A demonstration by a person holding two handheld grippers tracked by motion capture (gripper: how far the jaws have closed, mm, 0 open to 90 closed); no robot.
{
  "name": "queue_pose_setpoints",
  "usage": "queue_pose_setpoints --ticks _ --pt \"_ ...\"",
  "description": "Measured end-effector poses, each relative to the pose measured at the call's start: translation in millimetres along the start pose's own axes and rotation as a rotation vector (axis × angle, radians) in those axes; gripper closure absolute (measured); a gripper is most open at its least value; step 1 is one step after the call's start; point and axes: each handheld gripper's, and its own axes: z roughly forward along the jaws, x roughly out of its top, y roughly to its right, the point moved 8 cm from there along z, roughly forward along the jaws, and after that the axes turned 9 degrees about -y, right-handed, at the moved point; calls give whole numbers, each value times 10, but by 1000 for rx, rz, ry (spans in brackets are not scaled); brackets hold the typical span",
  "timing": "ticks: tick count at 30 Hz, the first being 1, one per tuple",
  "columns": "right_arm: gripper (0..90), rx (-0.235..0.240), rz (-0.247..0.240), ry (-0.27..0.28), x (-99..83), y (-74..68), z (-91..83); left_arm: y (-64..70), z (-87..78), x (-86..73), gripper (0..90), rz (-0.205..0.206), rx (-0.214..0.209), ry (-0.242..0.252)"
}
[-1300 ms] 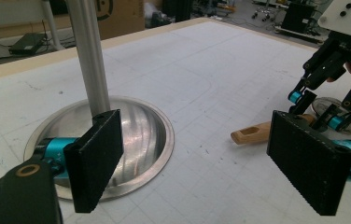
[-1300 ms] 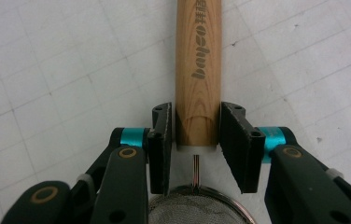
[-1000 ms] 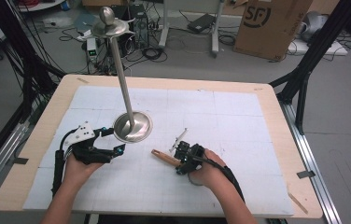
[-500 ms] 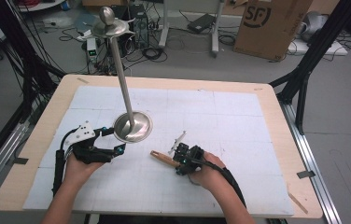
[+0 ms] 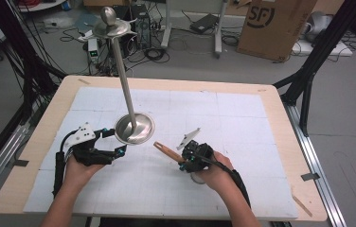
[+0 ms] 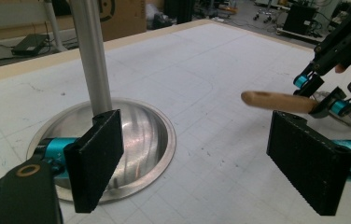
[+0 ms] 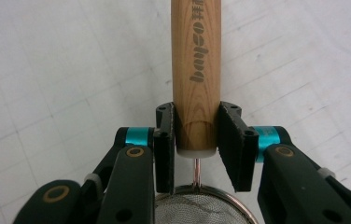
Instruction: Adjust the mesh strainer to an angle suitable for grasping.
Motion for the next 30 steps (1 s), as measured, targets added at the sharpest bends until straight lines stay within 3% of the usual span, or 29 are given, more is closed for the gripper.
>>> queue_pose_setpoints --ticks 8,19,30 --pt "685 21 44 125 -49 108 -170 2 11 -3 192 0 -1 -1" --pt "685 28 61 175 -54 137 -268 11 11 -1 192 -2 -4 2" --pt "685 39 50 291 -37 139 -486 66 21 23 193 5 -27 7"
